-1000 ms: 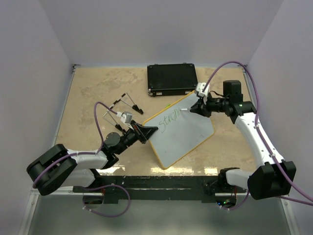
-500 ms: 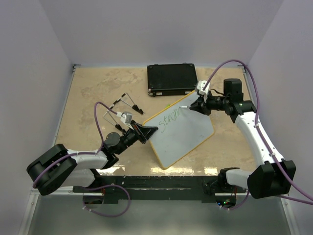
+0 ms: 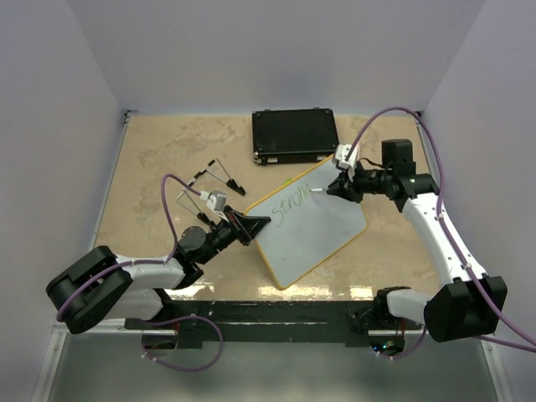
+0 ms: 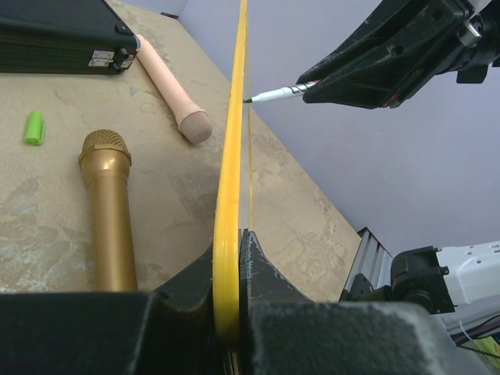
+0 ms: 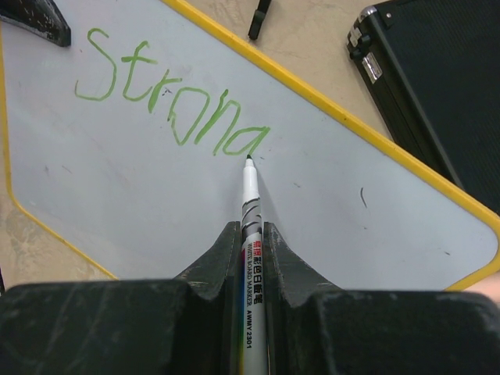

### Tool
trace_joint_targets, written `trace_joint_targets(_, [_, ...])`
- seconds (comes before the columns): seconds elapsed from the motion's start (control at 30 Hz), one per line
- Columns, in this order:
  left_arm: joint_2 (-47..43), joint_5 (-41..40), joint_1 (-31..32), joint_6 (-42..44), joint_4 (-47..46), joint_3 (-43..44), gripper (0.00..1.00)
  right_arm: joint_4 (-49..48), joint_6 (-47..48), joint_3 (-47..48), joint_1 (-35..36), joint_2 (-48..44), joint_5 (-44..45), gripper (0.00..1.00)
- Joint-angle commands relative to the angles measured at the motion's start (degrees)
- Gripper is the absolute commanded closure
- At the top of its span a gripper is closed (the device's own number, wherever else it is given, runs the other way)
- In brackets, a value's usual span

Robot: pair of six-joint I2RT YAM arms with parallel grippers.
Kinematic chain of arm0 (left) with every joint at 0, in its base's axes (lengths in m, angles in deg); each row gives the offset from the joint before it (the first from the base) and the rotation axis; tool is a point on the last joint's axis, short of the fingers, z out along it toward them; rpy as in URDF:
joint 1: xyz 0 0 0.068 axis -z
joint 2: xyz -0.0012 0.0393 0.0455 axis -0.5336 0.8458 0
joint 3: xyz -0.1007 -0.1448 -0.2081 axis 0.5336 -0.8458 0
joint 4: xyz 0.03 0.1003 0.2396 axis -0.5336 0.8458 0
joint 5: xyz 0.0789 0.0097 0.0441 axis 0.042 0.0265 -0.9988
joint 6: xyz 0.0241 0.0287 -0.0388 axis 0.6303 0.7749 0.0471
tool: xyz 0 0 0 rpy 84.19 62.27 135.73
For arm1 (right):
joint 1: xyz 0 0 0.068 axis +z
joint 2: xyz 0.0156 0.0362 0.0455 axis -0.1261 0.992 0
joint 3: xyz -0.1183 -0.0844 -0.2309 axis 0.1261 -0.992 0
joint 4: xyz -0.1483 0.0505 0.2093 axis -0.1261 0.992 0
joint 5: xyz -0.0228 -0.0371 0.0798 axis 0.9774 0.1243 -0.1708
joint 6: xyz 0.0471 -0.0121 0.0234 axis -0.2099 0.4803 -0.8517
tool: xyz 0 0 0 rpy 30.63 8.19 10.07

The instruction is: Write a sentence on the whiteboard

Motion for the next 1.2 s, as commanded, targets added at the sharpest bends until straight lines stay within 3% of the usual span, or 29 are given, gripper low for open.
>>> trace_joint_targets(0.0, [0.81,3.98,0.35,7.33,3.1,-0.45,1.0,2.6,2.86,-1.5,-0.17,-1.7,2.41,1.0])
trace_joint_targets(0.63, [0.37,4.25,0.17,7.86,4.07,0.07,1.0,6.12,4.97,-3.08,0.1,-0.83,-0.57,1.0])
trace_joint_targets(1.0, [0.46,4.34,0.26,7.95,4.42,0.07,1.0,5.94,2.95,1.22,0.89,1.11,-4.26,1.0])
trace_joint_targets(1.17, [0.28,4.34,0.17,8.21,4.95,0.16,1.0,12.44,4.45,8.42,0.89,-1.96,-8.39,1.0])
